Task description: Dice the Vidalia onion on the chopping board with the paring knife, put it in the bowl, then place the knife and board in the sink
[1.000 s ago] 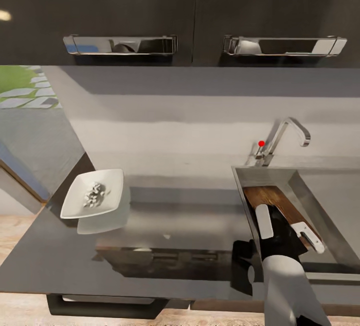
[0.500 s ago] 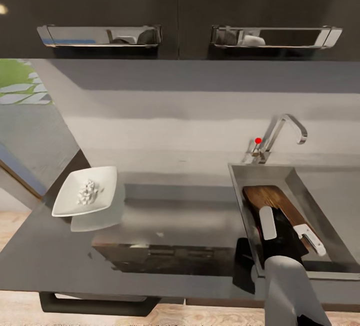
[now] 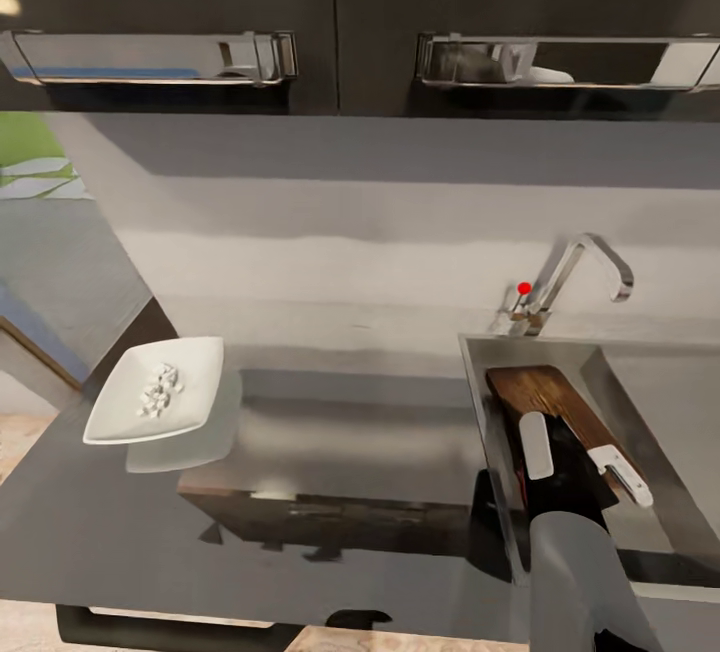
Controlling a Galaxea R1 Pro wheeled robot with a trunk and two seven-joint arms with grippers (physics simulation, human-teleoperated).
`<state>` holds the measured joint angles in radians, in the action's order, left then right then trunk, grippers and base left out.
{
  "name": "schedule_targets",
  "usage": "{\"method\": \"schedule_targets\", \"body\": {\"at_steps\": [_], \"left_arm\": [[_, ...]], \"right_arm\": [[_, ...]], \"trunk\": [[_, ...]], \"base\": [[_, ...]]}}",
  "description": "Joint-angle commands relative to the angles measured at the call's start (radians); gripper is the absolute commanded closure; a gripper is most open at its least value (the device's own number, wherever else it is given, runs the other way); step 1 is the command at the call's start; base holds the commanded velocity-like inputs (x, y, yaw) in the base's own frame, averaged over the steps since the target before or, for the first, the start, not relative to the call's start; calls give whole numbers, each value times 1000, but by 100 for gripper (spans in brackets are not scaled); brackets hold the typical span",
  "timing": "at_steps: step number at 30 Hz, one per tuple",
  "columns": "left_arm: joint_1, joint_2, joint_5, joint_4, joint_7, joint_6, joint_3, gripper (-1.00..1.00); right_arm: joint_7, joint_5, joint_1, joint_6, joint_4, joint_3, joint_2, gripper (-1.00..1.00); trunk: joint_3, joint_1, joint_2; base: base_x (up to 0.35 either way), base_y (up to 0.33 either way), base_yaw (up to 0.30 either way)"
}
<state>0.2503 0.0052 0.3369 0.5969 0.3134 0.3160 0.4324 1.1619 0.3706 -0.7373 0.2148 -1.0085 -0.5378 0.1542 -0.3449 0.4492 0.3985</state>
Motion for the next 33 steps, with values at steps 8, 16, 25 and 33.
{"method": "schedule_targets", "body": {"at_steps": [8,16,25,33], "left_arm": [[0,1,7,1,7,3,6,-100],[0,1,7,1,7,3,6,-100],[0,1,7,1,7,3,6,-100],[0,1,7,1,7,3,6,-100]], "right_arm": [[4,21,-1,11,33,-2,1,-100],[12,27,-1,56,-140,10,5,-100],[-121,27,1,447,-500,125,4,-100],[-336,-64,12,484,-505,194,4,-100]], "trunk": [[-3,1,1],[-3,1,1],[-3,1,1],[-3,1,1]], "base": [[2,-2,6],[-48,0,0],[-307,0,0],[-322,0,0]]}}
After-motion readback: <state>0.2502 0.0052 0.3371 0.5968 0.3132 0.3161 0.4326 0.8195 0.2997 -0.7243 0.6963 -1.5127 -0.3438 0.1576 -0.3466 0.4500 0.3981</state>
